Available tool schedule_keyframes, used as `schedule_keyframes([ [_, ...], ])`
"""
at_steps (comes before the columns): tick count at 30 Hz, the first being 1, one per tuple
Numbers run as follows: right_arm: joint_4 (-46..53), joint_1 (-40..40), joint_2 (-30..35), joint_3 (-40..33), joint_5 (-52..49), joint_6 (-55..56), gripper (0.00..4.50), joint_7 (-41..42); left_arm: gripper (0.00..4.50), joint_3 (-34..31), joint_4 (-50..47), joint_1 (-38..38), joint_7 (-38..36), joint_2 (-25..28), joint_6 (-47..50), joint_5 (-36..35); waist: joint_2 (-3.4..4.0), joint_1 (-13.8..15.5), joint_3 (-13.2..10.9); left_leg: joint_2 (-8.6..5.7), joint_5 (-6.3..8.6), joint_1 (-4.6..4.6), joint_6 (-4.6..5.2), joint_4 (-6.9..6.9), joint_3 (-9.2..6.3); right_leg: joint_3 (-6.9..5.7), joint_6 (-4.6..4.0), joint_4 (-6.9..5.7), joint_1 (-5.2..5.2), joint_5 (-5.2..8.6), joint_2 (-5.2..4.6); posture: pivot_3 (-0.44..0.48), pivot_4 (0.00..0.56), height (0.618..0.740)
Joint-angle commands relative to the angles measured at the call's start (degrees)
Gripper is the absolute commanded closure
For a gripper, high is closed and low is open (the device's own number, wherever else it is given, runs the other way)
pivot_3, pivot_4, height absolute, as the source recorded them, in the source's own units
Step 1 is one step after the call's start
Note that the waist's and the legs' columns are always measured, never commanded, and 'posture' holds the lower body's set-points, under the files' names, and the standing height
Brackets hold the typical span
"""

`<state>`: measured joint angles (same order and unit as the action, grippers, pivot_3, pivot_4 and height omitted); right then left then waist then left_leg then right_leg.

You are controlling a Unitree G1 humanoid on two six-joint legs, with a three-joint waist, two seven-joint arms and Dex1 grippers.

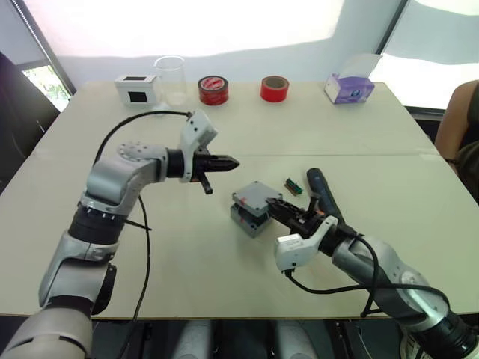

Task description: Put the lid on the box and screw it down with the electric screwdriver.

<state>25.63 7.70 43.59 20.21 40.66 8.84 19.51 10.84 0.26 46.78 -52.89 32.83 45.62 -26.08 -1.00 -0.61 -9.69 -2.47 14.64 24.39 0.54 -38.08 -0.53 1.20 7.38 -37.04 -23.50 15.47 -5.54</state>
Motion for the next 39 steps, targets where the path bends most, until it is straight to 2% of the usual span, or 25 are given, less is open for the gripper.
schedule_keyframes([
  [1, -0.93, 0.67, -1.03, -0.91, 1.14, 3.37, 4.37, -1.17, 4.44, 0.49, -1.49, -0.65, -1.05, 0.21, -1.31, 1.13, 0.00, 0.02, 0.00, 0.00, 0.00, 0.00, 0.00, 0.00, 0.00, 0.00, 0.00, 0.00, 0.00, 0.00, 0.00, 0.000, 0.150, 0.740],
  [13, -6.33, -0.06, -2.27, -2.02, 2.43, 8.71, 4.37, -1.93, 4.44, 2.36, -4.57, -3.66, -2.41, -1.12, -1.33, 2.41, 0.01, 0.13, 0.00, 0.00, 0.00, -0.04, 0.00, -0.01, -0.02, -0.01, 0.00, -0.02, 0.05, 0.00, 0.00, 0.000, 0.150, 0.740],
  [31, -5.70, -2.31, -4.57, -4.10, 5.72, 9.35, 4.37, -3.46, 4.44, 3.22, -3.83, -3.24, -2.69, -2.66, -2.61, 4.44, 0.01, 0.12, 0.00, 0.00, 0.00, -0.06, 0.01, -0.03, -0.02, -0.02, 0.00, -0.03, 0.08, 0.00, 0.00, 0.000, 0.150, 0.740],
  [39, -7.04, -3.43, -4.67, -3.23, 5.78, 9.98, 4.37, -2.81, 4.44, 7.02, -4.72, -4.00, -4.23, -1.81, -5.01, 7.52, 0.01, 0.19, 0.01, -0.01, 0.00, -0.09, 0.01, -0.04, -0.02, -0.02, 0.00, -0.03, 0.12, 0.00, 0.00, 0.000, 0.150, 0.740],
])
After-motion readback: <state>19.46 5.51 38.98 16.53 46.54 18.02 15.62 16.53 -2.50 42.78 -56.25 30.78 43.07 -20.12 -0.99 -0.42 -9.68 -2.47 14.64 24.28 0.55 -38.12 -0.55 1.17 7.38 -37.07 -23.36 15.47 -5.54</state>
